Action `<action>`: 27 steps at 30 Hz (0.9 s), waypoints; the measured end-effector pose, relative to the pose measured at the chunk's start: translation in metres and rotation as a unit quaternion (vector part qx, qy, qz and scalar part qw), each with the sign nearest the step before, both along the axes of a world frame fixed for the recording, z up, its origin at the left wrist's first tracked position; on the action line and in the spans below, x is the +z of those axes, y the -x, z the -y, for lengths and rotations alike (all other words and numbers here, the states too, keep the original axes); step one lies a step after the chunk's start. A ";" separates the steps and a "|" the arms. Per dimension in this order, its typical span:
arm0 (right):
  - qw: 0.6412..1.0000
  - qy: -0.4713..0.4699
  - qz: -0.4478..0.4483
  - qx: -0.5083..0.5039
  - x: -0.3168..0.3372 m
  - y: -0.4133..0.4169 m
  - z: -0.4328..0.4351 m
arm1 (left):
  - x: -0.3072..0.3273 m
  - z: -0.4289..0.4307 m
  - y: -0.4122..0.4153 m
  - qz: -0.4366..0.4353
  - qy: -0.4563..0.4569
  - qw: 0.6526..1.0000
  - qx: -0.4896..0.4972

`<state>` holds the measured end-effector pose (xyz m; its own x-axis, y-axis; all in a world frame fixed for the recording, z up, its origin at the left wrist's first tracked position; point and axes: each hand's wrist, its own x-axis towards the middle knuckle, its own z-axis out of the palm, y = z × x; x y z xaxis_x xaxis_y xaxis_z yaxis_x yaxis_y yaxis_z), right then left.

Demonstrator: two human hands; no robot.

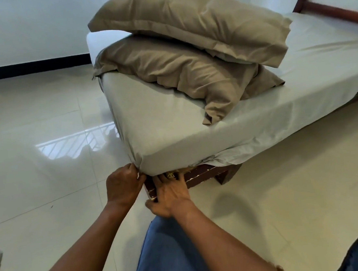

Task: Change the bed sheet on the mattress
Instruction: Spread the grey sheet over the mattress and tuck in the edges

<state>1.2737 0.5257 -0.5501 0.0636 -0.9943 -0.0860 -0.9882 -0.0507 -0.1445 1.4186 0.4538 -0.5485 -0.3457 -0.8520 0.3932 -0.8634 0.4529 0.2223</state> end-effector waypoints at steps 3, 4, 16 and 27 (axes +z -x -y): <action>1.000 -0.013 -0.010 -0.011 0.006 -0.007 -0.004 | -0.002 -0.010 0.005 -0.050 0.002 0.998 0.033; 1.000 -0.019 -0.019 0.004 0.012 -0.005 -0.009 | -0.002 -0.011 0.005 -0.069 0.000 0.996 0.052; 0.997 -0.021 0.013 0.066 0.019 0.022 -0.019 | 0.009 -0.001 0.003 -0.159 -0.063 0.982 0.078; 0.988 0.122 0.085 -0.049 0.048 0.143 -0.038 | 0.044 -0.015 0.014 -0.786 -0.483 0.377 0.084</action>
<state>1.1305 0.5635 -0.5021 -0.0418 -0.9863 0.1598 -0.9525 -0.0089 -0.3043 1.4049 0.4690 -0.5042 -0.2409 -0.8185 -0.5216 0.6803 -0.5257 0.5107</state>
